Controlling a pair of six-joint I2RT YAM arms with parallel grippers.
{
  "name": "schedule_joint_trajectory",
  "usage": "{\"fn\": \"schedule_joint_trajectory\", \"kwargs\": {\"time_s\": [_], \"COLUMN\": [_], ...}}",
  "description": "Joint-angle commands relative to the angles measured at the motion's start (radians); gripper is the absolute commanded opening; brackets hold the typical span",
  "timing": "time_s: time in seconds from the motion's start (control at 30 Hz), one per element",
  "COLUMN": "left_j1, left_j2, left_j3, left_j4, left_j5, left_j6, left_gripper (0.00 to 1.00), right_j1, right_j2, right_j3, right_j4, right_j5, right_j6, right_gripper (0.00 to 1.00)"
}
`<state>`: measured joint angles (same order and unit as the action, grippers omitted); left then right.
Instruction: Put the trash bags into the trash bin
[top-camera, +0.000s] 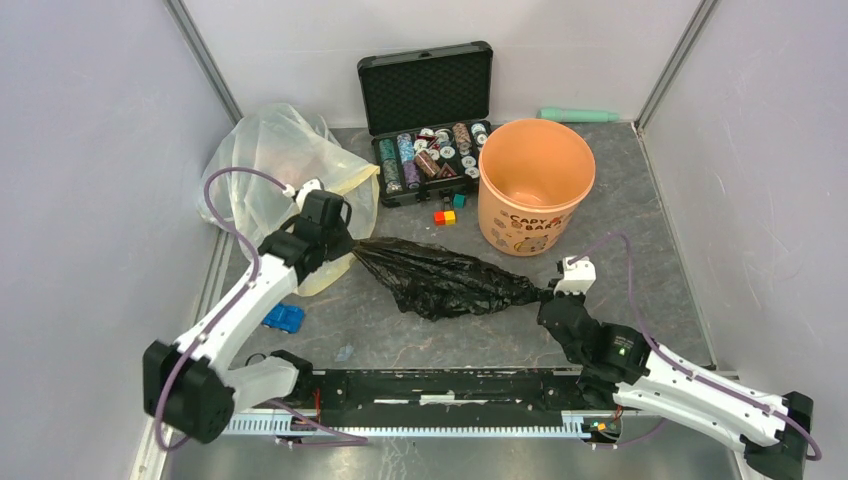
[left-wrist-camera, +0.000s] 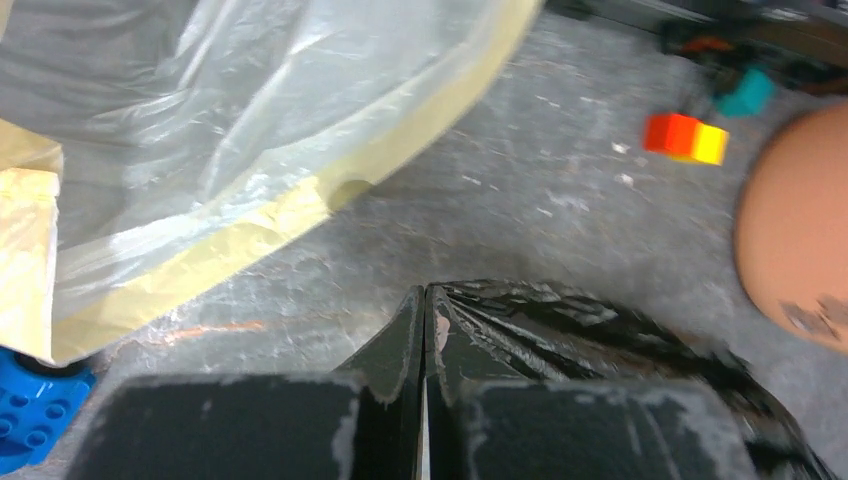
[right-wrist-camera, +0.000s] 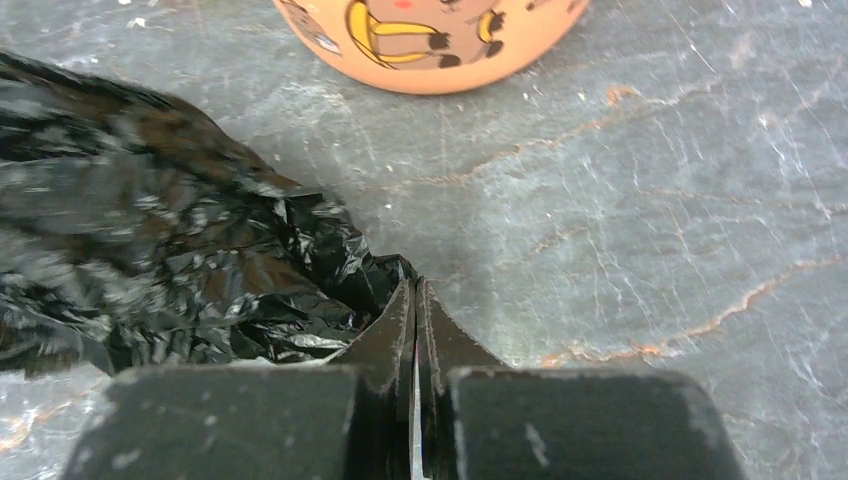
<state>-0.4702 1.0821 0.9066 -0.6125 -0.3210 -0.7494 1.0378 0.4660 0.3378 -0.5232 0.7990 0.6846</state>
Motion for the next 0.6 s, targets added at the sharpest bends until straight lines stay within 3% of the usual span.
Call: {"fn": "schedule_joint_trajectory", "kwargs": {"time_s": [0.0, 0.1, 0.17, 0.2, 0.27, 0.33, 0.43, 0.57], "left_j1": [0.112, 0.113, 0.114, 0.111, 0.11, 0.109, 0.104, 0.082], "left_j2": [0.103, 0.15, 0.166, 0.166, 0.122, 0.037, -0.075, -0.171], "left_j3": [-0.016, 0.0, 0.014, 0.021, -0.006, -0.056, -0.111, -0.213], "left_j4": [0.101, 0.12, 0.123, 0.128, 0.161, 0.182, 0.148, 0.128], "left_j5": [0.231, 0.267, 0.329, 0.414, 0.498, 0.499, 0.5, 0.584], "left_j6": [0.044, 0.056, 0.086, 0.124, 0.158, 0.144, 0.12, 0.076], "left_gripper": [0.02, 0.03, 0.13, 0.23, 0.7, 0.89, 0.92, 0.76], "right_j1": [-0.003, -0.002, -0.003, -0.002, -0.003, -0.002, -0.002, -0.002], "right_j2": [0.004, -0.003, -0.002, 0.005, 0.02, 0.043, 0.08, 0.119], "right_j3": [-0.007, -0.016, -0.021, -0.021, -0.016, -0.007, 0.002, 0.009], "right_j4": [-0.07, -0.026, 0.023, 0.04, 0.064, 0.085, 0.12, 0.149], "right_j5": [0.078, 0.051, 0.016, 0.002, -0.018, -0.03, -0.045, -0.05], "right_j6": [0.128, 0.096, 0.059, 0.053, 0.054, 0.065, 0.067, 0.068], "right_gripper": [0.0, 0.0, 0.0, 0.0, 0.0, 0.0, 0.0, 0.0]}}
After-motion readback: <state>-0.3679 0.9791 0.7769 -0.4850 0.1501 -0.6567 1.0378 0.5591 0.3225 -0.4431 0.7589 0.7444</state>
